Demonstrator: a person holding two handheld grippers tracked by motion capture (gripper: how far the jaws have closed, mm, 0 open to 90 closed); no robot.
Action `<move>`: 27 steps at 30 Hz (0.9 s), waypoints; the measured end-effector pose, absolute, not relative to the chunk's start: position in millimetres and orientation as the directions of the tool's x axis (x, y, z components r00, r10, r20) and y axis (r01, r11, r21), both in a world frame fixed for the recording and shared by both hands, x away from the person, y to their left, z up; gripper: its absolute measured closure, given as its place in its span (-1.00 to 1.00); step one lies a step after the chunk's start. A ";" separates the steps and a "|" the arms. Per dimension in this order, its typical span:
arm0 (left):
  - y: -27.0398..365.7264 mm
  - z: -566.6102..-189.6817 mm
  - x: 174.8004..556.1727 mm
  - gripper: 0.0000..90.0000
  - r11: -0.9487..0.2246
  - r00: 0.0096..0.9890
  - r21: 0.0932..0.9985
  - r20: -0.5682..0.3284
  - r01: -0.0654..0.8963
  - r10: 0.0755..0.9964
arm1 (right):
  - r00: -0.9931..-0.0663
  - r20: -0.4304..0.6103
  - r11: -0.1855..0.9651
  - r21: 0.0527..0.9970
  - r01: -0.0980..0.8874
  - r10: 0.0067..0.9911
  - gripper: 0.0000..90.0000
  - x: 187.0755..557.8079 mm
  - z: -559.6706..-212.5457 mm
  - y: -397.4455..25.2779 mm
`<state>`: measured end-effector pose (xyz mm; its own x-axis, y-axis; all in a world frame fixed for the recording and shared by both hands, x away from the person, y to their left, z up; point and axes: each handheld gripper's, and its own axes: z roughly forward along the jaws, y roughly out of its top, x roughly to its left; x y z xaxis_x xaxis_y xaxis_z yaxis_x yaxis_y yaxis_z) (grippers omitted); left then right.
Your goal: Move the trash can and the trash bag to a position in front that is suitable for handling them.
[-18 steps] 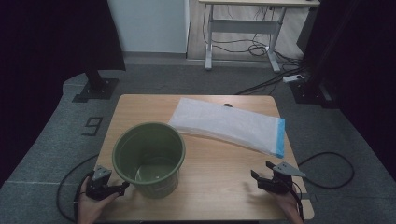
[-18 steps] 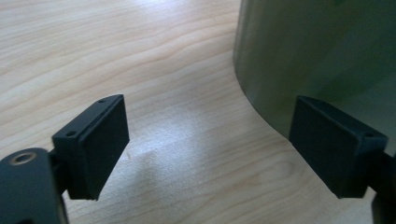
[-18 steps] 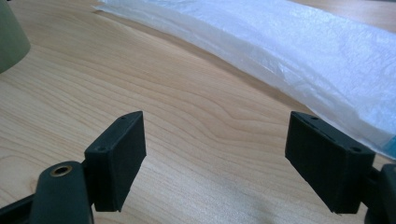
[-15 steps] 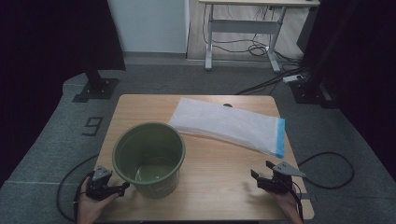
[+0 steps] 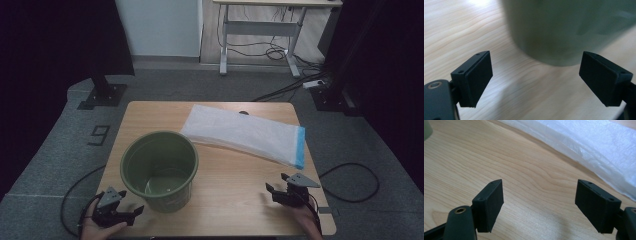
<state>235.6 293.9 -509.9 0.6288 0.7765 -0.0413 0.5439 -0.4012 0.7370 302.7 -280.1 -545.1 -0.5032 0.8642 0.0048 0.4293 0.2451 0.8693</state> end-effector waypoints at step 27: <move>194.7 -506.3 311.9 -0.74 -0.457 0.738 0.776 -0.016 0.434 0.674 | -0.512 0.089 0.189 0.865 0.465 0.854 -0.48 298.5 -546.8 -287.1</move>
<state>311.9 194.7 -506.3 0.7381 0.6745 -0.0163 0.4343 -0.4566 0.7765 298.5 -287.1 -546.8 -0.5122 0.8542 0.0892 0.4651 0.1885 0.8649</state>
